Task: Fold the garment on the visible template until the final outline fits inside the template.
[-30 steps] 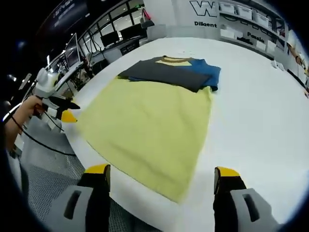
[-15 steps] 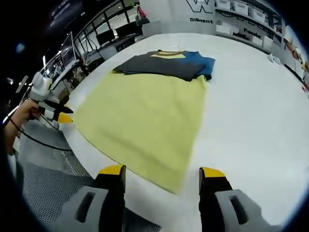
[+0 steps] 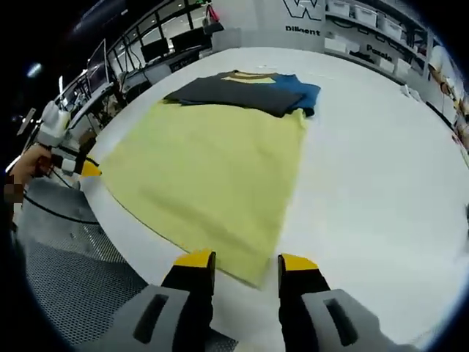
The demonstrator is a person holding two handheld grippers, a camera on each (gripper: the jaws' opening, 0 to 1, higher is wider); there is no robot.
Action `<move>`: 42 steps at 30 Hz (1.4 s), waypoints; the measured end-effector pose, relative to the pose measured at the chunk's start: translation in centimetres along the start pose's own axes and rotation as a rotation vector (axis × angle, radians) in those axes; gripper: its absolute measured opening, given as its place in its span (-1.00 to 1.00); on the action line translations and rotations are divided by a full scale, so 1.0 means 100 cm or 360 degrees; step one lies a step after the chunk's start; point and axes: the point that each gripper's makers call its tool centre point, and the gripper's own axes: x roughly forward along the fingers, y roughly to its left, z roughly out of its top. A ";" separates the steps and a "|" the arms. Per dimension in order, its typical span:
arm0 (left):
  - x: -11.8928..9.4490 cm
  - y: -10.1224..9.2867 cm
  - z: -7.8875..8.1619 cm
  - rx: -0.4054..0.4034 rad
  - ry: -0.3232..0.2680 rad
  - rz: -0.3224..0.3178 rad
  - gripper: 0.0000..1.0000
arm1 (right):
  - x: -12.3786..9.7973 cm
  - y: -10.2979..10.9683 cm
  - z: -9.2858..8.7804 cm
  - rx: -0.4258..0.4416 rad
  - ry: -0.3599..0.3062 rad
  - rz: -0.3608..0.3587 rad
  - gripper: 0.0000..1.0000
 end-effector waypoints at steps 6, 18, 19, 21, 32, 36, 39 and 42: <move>0.003 0.003 0.003 0.0048 -0.0013 0.0050 -0.74 | 0.001 -0.005 -0.001 0.0033 0.0016 -0.0019 -0.76; 0.003 -0.003 0.002 -0.0001 -0.0038 0.0003 -0.88 | -0.001 -0.005 -0.008 0.0086 0.0096 -0.0035 -1.00; 0.003 -0.004 0.000 0.0011 -0.0020 -0.0003 -0.88 | -0.002 -0.005 -0.009 0.0077 0.0102 -0.0037 -1.00; 0.002 -0.005 -0.002 0.0011 0.0006 0.0002 -0.88 | -0.004 -0.006 -0.010 0.0060 0.0124 -0.0049 -1.00; -0.007 -0.020 -0.023 0.0122 0.0156 -0.0041 -0.88 | -0.024 -0.003 -0.022 -0.0051 0.0268 -0.0032 -1.00; -0.009 -0.023 -0.032 0.0131 0.0198 -0.0055 -0.88 | -0.027 -0.003 -0.029 -0.0064 0.0311 -0.0020 -1.00; -0.012 -0.025 -0.038 0.0164 0.0232 -0.0066 -0.88 | -0.030 -0.001 -0.035 -0.0086 0.0356 -0.0012 -1.00; -0.013 -0.025 -0.040 0.0163 0.0242 -0.0067 -0.88 | -0.032 0.001 -0.038 -0.0100 0.0373 0.0000 -1.00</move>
